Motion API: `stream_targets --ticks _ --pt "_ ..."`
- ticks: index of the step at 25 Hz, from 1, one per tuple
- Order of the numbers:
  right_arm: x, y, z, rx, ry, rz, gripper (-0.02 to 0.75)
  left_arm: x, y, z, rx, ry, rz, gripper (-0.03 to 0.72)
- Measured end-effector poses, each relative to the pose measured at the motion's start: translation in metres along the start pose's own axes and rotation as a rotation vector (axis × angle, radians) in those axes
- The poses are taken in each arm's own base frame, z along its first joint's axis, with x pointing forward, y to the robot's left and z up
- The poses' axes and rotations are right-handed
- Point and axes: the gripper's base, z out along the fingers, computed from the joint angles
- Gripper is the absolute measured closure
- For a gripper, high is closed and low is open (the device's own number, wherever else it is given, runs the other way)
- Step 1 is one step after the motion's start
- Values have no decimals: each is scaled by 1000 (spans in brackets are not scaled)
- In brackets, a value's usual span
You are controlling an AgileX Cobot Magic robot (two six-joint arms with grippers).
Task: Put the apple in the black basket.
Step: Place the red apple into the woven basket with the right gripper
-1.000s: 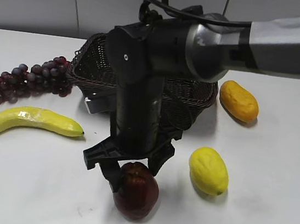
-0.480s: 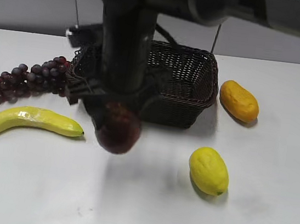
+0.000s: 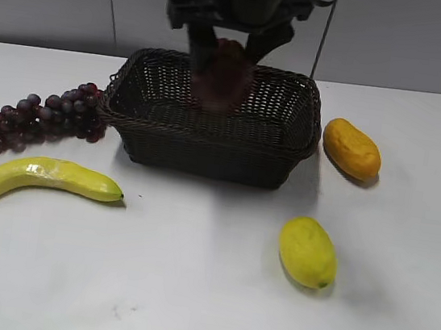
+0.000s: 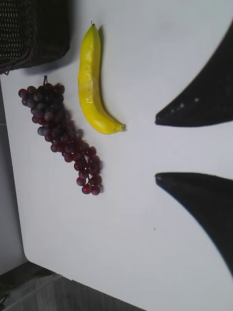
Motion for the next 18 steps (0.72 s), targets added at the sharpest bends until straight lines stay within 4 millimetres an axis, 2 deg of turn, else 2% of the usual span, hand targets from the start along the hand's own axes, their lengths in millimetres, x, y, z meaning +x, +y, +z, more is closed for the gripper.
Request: stream_targets --ticks 3,6,10,18 --pt "-7 -26 4 27 -1 19 176 0 0 0 0 0 0 451" --pt "-11 -39 20 42 15 5 176 0 0 0 0 0 0 451" --pt "-17 -45 58 61 46 -21 176 0 0 0 0 0 0 451" --pt "-20 -48 120 59 30 -31 177 0 0 0 0 0 0 451"
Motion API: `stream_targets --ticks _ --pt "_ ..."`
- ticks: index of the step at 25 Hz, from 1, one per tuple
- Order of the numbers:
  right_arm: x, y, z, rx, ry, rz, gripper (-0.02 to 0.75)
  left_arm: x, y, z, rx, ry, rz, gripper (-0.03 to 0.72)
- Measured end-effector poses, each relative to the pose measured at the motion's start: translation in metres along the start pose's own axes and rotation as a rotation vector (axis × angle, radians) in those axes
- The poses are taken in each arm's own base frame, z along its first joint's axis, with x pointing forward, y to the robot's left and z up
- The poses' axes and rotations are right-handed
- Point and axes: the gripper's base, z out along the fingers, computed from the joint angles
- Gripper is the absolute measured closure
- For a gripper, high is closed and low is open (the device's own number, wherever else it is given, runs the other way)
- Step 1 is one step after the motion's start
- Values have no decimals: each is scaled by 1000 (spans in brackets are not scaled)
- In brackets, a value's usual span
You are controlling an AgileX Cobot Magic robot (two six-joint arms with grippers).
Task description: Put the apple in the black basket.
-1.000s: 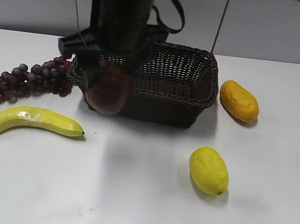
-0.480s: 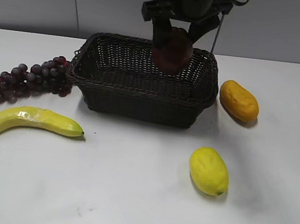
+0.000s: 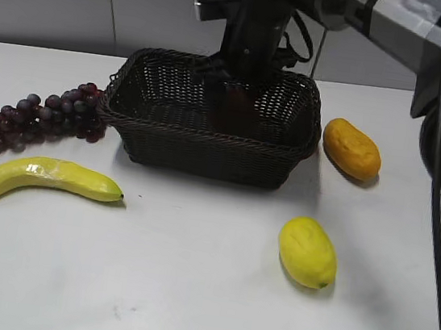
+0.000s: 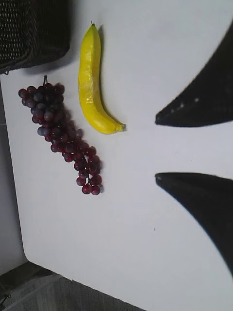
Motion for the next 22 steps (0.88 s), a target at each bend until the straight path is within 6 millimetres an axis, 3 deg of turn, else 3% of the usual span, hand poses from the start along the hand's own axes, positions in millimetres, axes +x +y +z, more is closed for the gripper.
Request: stream_targets --ticks 6,14,17,22 --pt "-2 0 19 -5 -45 0 181 0 0 0 0 0 0 451" --pt "-3 0 19 -7 -54 22 181 0 0 0 0 0 0 451" --pt "-3 0 19 -7 -54 22 98 0 0 0 0 0 0 451" --pt "-5 0 10 -4 -40 23 112 0 0 0 0 0 0 451"
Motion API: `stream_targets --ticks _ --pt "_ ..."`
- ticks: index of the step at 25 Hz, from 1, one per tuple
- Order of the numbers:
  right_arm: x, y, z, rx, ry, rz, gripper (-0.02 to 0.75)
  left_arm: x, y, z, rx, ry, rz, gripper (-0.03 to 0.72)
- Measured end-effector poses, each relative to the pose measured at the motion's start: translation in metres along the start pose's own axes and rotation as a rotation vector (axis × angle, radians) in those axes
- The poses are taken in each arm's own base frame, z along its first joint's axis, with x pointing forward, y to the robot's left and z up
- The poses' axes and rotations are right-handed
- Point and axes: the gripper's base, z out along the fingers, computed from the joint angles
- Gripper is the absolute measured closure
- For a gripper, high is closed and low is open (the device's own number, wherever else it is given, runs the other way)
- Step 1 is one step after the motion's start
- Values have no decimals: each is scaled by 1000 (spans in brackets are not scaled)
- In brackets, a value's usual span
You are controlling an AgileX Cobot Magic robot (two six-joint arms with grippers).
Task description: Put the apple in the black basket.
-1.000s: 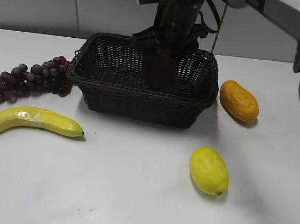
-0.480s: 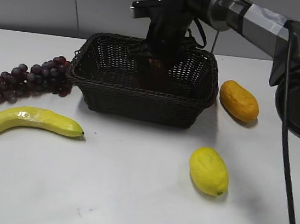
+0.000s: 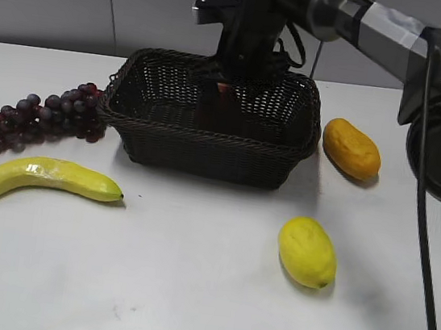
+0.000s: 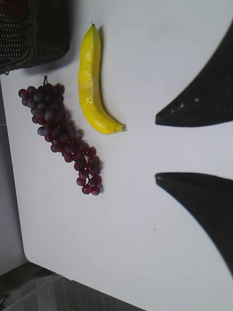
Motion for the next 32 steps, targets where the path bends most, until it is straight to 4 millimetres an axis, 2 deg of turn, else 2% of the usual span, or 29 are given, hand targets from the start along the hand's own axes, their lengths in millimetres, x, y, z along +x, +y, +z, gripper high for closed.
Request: stream_targets --ticks 5,9,14,18,21,25,29,32 --pt "-13 -5 -47 -4 -36 15 122 0 0 0 0 0 0 451" --pt "-19 -26 -79 -32 -56 75 132 0 0 0 0 0 0 451" --pt "-19 -88 -100 -73 -76 229 153 0 0 0 0 0 0 451" --pt "-9 -134 -124 15 -85 272 159 0 0 0 0 0 0 451" --pt "4 -157 -146 84 -79 297 162 0 0 0 0 0 0 451" --pt "35 -183 -165 183 -12 311 162 0 0 0 0 0 0 451" --pt "78 -212 -184 216 67 365 162 0 0 0 0 0 0 451" --pt "115 -222 -201 228 115 406 162 0 0 0 0 0 0 451"
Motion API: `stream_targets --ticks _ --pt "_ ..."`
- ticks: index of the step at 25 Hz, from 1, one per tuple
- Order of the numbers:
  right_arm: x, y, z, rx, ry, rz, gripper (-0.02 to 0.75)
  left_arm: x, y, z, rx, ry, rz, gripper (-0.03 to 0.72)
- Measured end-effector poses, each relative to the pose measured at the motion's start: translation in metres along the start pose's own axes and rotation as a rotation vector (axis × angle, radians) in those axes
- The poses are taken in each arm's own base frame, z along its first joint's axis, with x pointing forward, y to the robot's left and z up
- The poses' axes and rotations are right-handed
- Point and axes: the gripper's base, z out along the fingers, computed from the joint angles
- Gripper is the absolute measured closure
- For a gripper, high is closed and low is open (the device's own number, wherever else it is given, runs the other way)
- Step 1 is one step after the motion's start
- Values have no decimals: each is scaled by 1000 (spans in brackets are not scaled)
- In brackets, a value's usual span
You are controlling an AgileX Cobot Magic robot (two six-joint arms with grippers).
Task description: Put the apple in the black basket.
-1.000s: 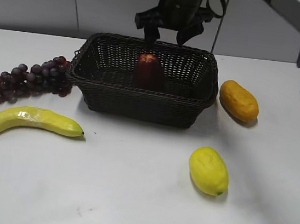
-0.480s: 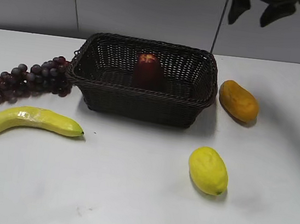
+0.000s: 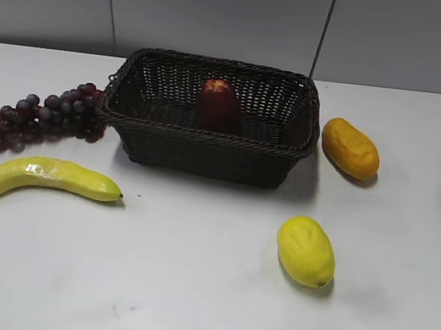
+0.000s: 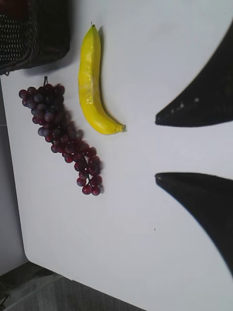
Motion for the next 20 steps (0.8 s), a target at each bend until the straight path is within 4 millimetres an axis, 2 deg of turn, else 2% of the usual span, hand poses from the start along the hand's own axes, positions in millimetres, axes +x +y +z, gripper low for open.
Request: stream_targets --ticks 3,8,15,20 --pt "38 -8 -12 9 40 11 163 0 0 0 0 0 0 451" --pt "102 -7 -27 2 8 11 164 0 0 0 0 0 0 451" --pt "186 -6 -23 -7 18 14 164 0 0 0 0 0 0 451" --pt "234 -6 -16 -8 19 15 164 0 0 0 0 0 0 451"
